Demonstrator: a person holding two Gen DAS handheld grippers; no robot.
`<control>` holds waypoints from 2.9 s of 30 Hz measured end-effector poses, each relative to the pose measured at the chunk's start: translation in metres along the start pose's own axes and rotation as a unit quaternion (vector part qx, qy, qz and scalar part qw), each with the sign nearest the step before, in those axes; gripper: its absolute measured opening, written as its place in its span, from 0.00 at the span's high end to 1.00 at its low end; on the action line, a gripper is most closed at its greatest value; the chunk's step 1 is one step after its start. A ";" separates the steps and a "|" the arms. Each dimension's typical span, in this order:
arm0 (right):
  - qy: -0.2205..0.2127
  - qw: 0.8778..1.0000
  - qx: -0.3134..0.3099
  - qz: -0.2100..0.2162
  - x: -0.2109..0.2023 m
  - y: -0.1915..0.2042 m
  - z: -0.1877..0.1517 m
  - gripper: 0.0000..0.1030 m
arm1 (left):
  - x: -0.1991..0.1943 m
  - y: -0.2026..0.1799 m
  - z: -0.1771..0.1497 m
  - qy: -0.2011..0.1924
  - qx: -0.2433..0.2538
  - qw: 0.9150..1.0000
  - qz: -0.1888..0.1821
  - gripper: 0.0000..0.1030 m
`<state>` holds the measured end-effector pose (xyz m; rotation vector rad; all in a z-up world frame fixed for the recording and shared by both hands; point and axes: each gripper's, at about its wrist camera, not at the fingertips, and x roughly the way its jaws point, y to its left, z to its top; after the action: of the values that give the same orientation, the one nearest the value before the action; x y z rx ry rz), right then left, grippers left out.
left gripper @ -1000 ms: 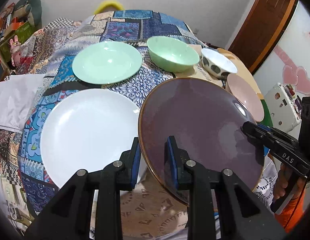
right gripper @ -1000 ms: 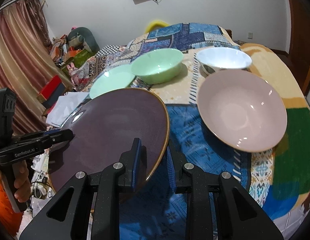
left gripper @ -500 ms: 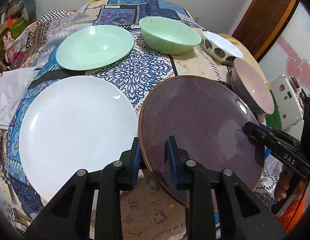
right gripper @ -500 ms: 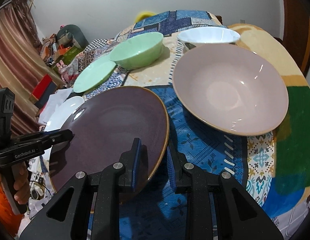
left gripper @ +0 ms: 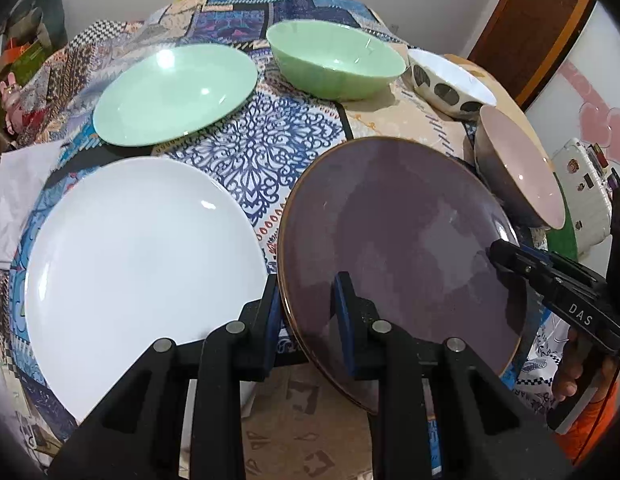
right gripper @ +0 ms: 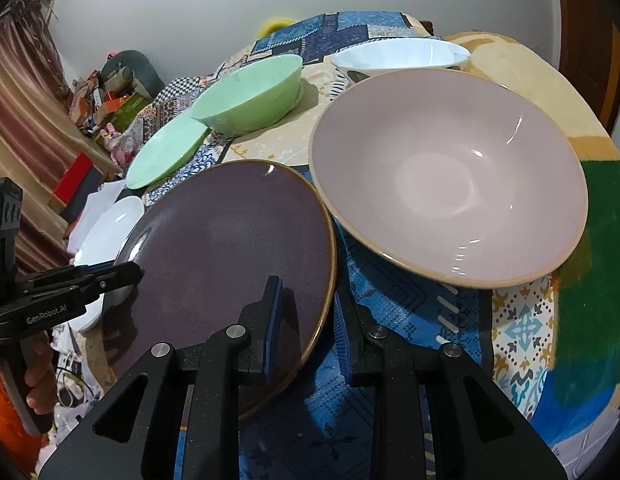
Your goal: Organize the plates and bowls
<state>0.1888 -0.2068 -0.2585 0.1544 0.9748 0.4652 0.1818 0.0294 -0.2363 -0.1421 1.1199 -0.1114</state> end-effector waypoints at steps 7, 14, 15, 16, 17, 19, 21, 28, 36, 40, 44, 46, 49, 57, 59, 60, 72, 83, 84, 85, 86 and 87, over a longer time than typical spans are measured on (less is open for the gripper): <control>0.006 1.000 -0.009 -0.009 -0.001 0.004 0.002 0.76 | 0.001 -0.001 -0.001 0.006 -0.001 1.000 -0.002 0.75; 0.004 1.000 -0.015 -0.019 -0.013 0.004 0.003 0.70 | -0.011 -0.004 -0.005 -0.001 0.004 1.000 0.009 0.69; 0.001 1.000 -0.016 -0.021 -0.016 0.004 0.004 0.69 | -0.017 -0.006 -0.007 -0.012 0.008 1.000 0.019 0.62; -0.002 1.000 -0.018 -0.023 -0.018 0.006 0.004 0.66 | -0.022 -0.007 -0.007 -0.022 0.011 0.999 0.026 0.59; -0.006 0.999 -0.021 -0.027 -0.021 0.008 0.004 0.65 | -0.028 -0.008 -0.009 -0.033 0.015 0.999 0.030 0.53; -0.014 0.999 -0.026 -0.032 -0.027 0.012 0.006 0.61 | -0.041 -0.009 -0.010 -0.050 0.021 0.998 0.027 0.47; -0.022 0.999 -0.030 -0.032 -0.033 0.016 0.007 0.57 | -0.053 -0.009 -0.012 -0.061 0.022 0.998 0.025 0.45; -0.050 0.997 -0.057 -0.030 -0.049 0.040 0.015 0.44 | -0.090 0.004 -0.016 -0.106 0.010 0.994 0.033 0.28; -0.065 0.993 -0.092 -0.018 -0.047 0.070 0.027 0.32 | -0.114 0.043 -0.023 -0.131 -0.019 0.990 0.056 0.14; -0.066 0.991 -0.118 -0.013 -0.035 0.091 0.033 0.32 | -0.119 0.070 -0.028 -0.128 -0.034 0.989 0.071 0.14; -0.054 0.989 -0.135 -0.007 -0.019 0.108 0.037 0.32 | -0.115 0.099 -0.036 -0.119 -0.054 0.988 0.086 0.14; -0.046 0.989 -0.142 -0.003 -0.009 0.114 0.038 0.32 | -0.111 0.113 -0.038 -0.111 -0.067 0.988 0.087 0.14; -0.033 0.988 -0.148 0.003 0.006 0.123 0.040 0.32 | -0.105 0.133 -0.043 -0.103 -0.083 0.987 0.091 0.14; -0.001 0.986 -0.165 0.018 0.040 0.147 0.046 0.32 | -0.093 0.165 -0.049 -0.084 -0.097 0.989 0.077 0.31; 0.006 0.985 -0.170 0.023 0.048 0.153 0.048 0.36 | -0.089 0.170 -0.050 -0.079 -0.099 0.989 0.071 0.36; 0.008 0.985 -0.172 0.024 0.050 0.155 0.048 0.42 | -0.087 0.172 -0.050 -0.077 -0.097 0.990 0.067 0.41; 0.058 0.979 -0.192 0.030 0.090 0.165 0.059 0.77 | -0.071 0.194 -0.054 -0.056 -0.123 0.990 0.050 0.71; 0.099 0.972 -0.211 0.025 0.115 0.171 0.061 0.82 | -0.062 0.200 -0.064 -0.035 -0.152 0.988 0.019 0.78; 0.102 0.971 -0.214 0.024 0.117 0.171 0.061 0.83 | -0.062 0.199 -0.064 -0.035 -0.153 0.987 0.019 0.79; 0.107 0.970 -0.218 0.024 0.119 0.172 0.060 0.83 | -0.062 0.199 -0.065 -0.036 -0.154 0.987 0.019 0.79; 0.112 0.969 -0.219 0.027 0.120 0.173 0.059 0.83 | -0.062 0.199 -0.065 -0.037 -0.154 0.987 0.018 0.79; 0.116 0.968 -0.219 0.031 0.121 0.173 0.058 0.83 | -0.062 0.199 -0.065 -0.035 -0.155 0.987 0.015 0.79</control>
<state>0.2406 0.0062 -0.2610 -0.2746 1.0738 0.7573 0.1000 0.2315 -0.2430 -0.4040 1.0626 0.0968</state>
